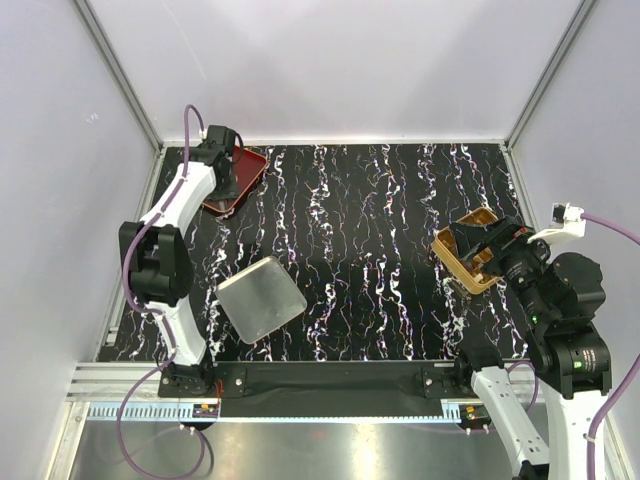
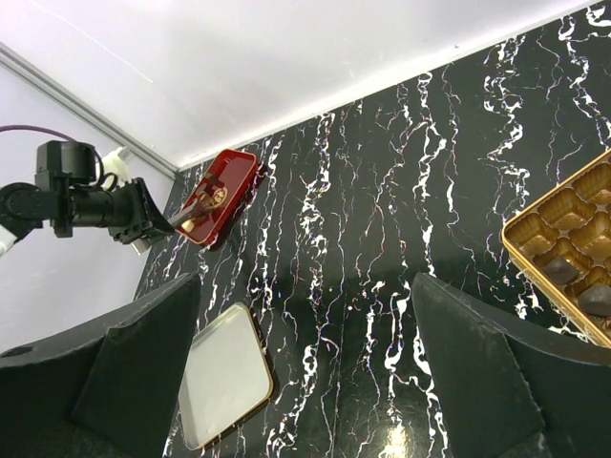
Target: Pack the chocolate
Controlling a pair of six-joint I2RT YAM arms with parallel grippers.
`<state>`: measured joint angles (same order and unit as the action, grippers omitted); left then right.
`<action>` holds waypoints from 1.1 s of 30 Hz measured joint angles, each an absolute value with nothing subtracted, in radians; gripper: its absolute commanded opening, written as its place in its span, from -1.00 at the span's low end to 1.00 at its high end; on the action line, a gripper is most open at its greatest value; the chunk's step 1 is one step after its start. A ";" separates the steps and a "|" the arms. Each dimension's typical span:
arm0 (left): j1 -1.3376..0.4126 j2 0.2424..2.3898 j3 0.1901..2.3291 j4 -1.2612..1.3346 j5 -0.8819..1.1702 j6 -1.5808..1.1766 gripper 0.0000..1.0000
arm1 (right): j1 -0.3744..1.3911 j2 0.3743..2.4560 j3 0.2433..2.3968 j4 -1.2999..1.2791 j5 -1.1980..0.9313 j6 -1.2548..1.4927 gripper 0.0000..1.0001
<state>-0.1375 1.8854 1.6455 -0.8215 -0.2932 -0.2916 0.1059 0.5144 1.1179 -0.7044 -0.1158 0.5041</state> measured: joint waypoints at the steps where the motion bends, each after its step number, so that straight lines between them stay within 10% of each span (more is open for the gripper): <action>1: -0.141 1.874 1.643 -0.826 -0.287 -0.292 -0.38 | 0.106 0.513 1.118 -0.704 -0.116 0.506 0.99; 16: -0.534 1.742 1.755 -0.812 -0.169 -0.293 -0.37 | 0.106 0.491 1.118 -0.724 -0.117 0.532 0.99; 33: -0.952 2.058 1.991 -0.680 0.094 -0.330 -0.38 | 0.106 0.475 1.155 -0.753 -0.115 0.524 0.99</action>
